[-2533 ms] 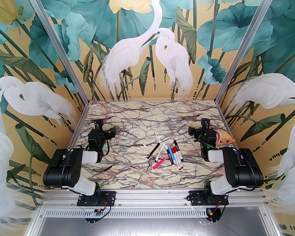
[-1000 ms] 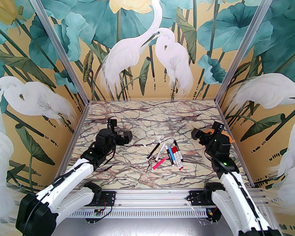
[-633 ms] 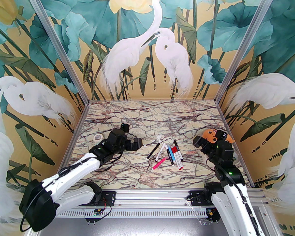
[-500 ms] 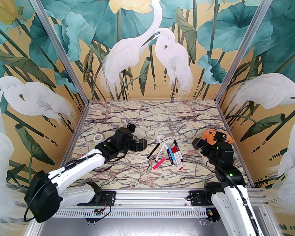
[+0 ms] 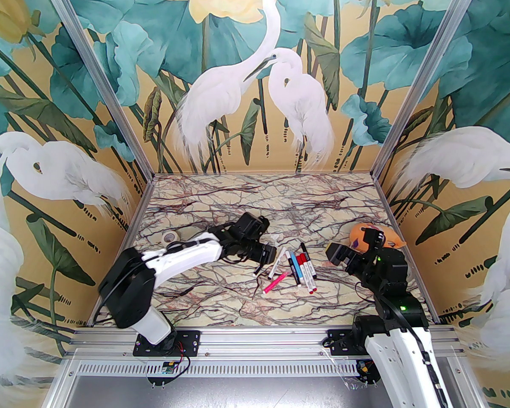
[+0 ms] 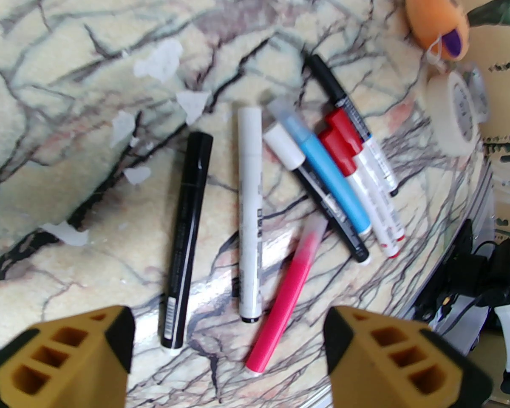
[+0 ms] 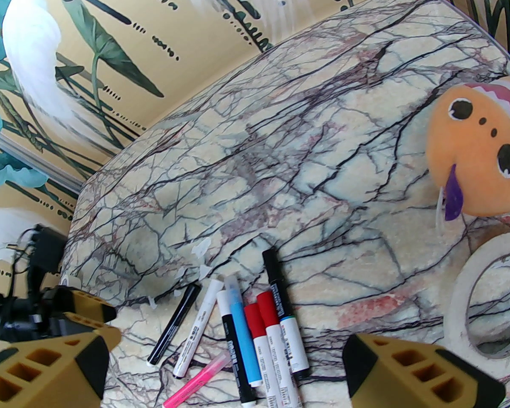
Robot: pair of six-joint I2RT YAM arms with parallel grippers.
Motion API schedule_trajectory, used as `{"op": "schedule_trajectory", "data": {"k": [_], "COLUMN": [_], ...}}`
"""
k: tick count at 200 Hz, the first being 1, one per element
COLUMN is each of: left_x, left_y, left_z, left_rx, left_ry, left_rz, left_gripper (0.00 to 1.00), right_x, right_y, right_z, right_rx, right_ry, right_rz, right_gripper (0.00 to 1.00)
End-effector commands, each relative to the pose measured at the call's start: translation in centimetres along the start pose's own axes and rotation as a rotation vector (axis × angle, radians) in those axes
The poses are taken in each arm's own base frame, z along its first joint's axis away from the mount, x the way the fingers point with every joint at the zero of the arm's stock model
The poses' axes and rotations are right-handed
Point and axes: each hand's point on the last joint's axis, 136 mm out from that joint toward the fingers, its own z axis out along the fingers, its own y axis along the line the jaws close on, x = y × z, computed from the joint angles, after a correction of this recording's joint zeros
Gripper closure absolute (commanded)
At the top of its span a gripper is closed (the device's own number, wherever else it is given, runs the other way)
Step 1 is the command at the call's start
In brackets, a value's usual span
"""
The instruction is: Open the pen caps
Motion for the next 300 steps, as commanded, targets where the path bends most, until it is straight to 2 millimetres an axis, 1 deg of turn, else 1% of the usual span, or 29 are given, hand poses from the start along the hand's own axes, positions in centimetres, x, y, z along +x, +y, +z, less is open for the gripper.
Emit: {"op": "schedule_trajectory", "data": {"k": [1,9,24,57,70,77,98,109,122,152,169,195,217,238,300], "left_x": [1.8,1.8,1.9,2.2,2.3,2.3,2.5,2.6,2.6,2.9,2.9,3.0,3.0,3.0,3.2], "left_y": [0.4,0.3,0.4,0.7,1.0,1.2,1.6,1.7,2.0,2.3,2.5,2.6,3.0,3.4,3.9], "left_z": [1.5,1.9,2.8,4.2,4.6,4.8,5.1,5.2,5.3,5.5,5.7,5.8,5.9,6.0,6.4], "left_rx": [-0.043,-0.054,-0.081,-0.113,-0.124,-0.137,-0.153,-0.160,-0.170,-0.183,-0.194,-0.201,-0.221,-0.243,-0.272], "left_ry": [0.134,0.150,0.181,0.230,0.240,0.244,0.256,0.263,0.264,0.281,0.287,0.296,0.307,0.313,0.339], "left_rz": [0.076,0.088,0.113,0.133,0.139,0.142,0.149,0.152,0.152,0.159,0.161,0.166,0.175,0.185,0.204], "left_gripper": [0.28,0.29,0.35,0.36,0.42,0.43,0.44,0.48,0.48,0.56,0.57,0.63,0.64,0.69,0.71], "right_x": [-0.1,-0.1,0.1,0.2,0.2,0.1,0.3,0.2,0.2,0.2,0.3,0.3,0.3,0.3,0.4], "right_y": [0.9,0.8,0.9,0.8,0.7,0.8,0.7,0.7,0.7,0.6,0.6,0.6,0.6,0.5,0.5], "right_z": [-0.1,-0.1,0.0,0.1,0.1,0.0,0.1,0.1,0.1,0.2,0.2,0.2,0.2,0.2,0.3], "right_rx": [-0.030,-0.029,-0.033,-0.032,-0.028,-0.030,-0.030,-0.030,-0.026,-0.025,-0.026,-0.027,-0.025,-0.024,-0.025], "right_ry": [0.020,0.022,0.031,0.034,0.031,0.030,0.033,0.033,0.032,0.032,0.034,0.035,0.037,0.035,0.043], "right_rz": [-0.019,-0.018,-0.016,-0.014,-0.012,-0.013,-0.011,-0.009,-0.010,-0.011,-0.009,-0.009,-0.007,-0.006,-0.004], "right_gripper": [0.01,0.01,0.01,0.01,0.01,0.00,0.01,0.01,0.01,0.00,0.01,0.01,0.00,0.00,0.00]}}
